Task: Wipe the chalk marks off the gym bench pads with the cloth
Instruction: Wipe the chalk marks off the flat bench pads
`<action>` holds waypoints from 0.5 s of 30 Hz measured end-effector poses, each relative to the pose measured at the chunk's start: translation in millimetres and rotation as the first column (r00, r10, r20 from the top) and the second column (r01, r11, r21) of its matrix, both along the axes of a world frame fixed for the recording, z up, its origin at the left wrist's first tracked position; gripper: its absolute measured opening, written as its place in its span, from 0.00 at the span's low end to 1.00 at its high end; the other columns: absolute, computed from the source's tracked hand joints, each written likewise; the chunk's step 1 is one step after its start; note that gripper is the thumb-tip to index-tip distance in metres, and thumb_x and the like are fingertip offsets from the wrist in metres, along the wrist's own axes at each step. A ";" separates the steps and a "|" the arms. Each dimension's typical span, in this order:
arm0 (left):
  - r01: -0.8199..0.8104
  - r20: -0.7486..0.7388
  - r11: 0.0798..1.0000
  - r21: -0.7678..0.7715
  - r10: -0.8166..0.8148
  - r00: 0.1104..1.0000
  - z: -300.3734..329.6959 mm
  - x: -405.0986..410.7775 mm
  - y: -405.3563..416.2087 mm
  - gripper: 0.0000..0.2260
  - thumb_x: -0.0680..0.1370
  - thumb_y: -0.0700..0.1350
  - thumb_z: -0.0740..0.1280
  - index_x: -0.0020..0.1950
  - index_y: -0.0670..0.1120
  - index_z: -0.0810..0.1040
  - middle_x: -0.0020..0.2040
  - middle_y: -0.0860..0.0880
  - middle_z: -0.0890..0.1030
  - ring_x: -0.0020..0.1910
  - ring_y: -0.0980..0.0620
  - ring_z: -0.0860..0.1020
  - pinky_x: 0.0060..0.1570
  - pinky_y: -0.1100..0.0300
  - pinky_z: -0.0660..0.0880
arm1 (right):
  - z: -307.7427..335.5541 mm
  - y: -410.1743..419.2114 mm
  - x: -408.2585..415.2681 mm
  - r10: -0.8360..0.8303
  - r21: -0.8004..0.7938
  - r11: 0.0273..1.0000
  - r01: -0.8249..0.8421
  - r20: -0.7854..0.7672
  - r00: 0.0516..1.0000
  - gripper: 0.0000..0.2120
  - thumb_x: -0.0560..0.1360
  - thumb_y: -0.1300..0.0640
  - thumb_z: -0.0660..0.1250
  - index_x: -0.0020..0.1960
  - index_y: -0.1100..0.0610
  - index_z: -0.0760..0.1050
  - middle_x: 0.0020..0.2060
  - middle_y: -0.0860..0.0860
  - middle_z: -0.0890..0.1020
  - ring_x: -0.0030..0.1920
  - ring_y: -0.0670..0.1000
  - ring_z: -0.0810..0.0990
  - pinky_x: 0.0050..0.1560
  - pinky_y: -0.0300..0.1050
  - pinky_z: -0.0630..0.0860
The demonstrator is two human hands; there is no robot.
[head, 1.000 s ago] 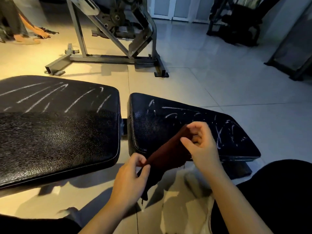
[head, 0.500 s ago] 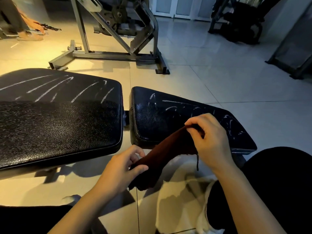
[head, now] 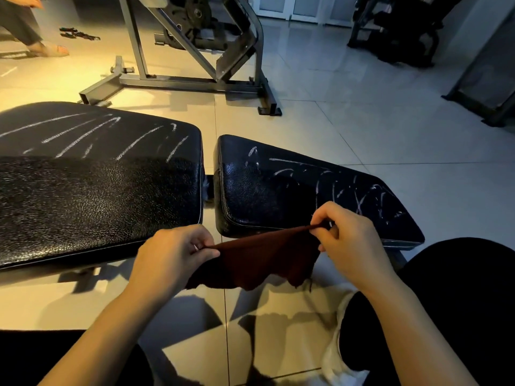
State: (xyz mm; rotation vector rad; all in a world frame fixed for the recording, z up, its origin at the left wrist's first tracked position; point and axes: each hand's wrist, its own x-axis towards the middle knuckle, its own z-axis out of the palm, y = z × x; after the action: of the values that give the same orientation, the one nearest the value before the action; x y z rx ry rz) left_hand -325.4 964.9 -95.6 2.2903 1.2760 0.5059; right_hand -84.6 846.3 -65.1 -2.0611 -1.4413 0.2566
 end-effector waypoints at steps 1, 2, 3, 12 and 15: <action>0.007 -0.033 0.999 0.046 -0.006 0.999 7.2 -2.8 0.1 0.10 0.70 0.52 0.76 0.36 0.58 0.75 0.33 0.59 0.77 0.38 0.53 0.79 0.36 0.56 0.74 | 2.8 -1.6 0.1 0.020 -0.026 0.999 -0.020 -0.002 1.000 0.12 0.76 0.61 0.68 0.44 0.44 0.72 0.32 0.45 0.75 0.33 0.46 0.76 0.40 0.45 0.78; 0.021 -0.052 0.997 0.071 -0.018 0.998 14.6 -6.7 0.6 0.09 0.70 0.52 0.76 0.36 0.58 0.75 0.33 0.59 0.77 0.37 0.54 0.78 0.35 0.57 0.73 | 6.1 -3.5 -0.2 0.044 -0.054 0.998 -0.044 -0.013 0.999 0.14 0.76 0.60 0.68 0.43 0.42 0.72 0.33 0.46 0.76 0.34 0.46 0.76 0.40 0.44 0.78; 0.042 -0.061 0.997 0.070 -0.037 0.997 22.1 -10.9 1.1 0.10 0.69 0.52 0.76 0.36 0.58 0.75 0.32 0.59 0.77 0.36 0.56 0.78 0.34 0.57 0.73 | 9.7 -4.6 -0.9 0.065 -0.076 0.995 -0.068 -0.036 0.997 0.15 0.76 0.60 0.68 0.43 0.40 0.71 0.34 0.46 0.77 0.35 0.45 0.77 0.40 0.43 0.78; -0.082 -0.076 0.955 0.284 0.107 0.991 26.4 10.4 62.9 0.08 0.72 0.43 0.73 0.49 0.51 0.79 0.40 0.52 0.79 0.43 0.43 0.78 0.36 0.54 0.69 | -32.6 130.6 -32.5 -0.049 0.022 0.998 0.054 -0.163 0.985 0.20 0.81 0.53 0.62 0.72 0.53 0.67 0.69 0.50 0.68 0.65 0.49 0.73 0.64 0.40 0.69; -0.091 -0.094 0.952 0.293 0.123 0.988 2.2 21.5 71.7 0.08 0.71 0.42 0.72 0.48 0.50 0.80 0.39 0.50 0.79 0.42 0.42 0.78 0.38 0.51 0.74 | -72.0 137.7 -51.1 0.029 -0.162 0.986 -0.028 0.004 1.000 0.25 0.84 0.45 0.47 0.79 0.49 0.51 0.79 0.47 0.52 0.78 0.46 0.47 0.76 0.43 0.42</action>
State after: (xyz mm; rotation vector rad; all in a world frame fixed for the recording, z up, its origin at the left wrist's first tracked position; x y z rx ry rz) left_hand -303.8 1036.6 -93.4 2.5278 1.4711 0.6471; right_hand -135.7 984.0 -137.1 -2.1728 -1.4983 0.3913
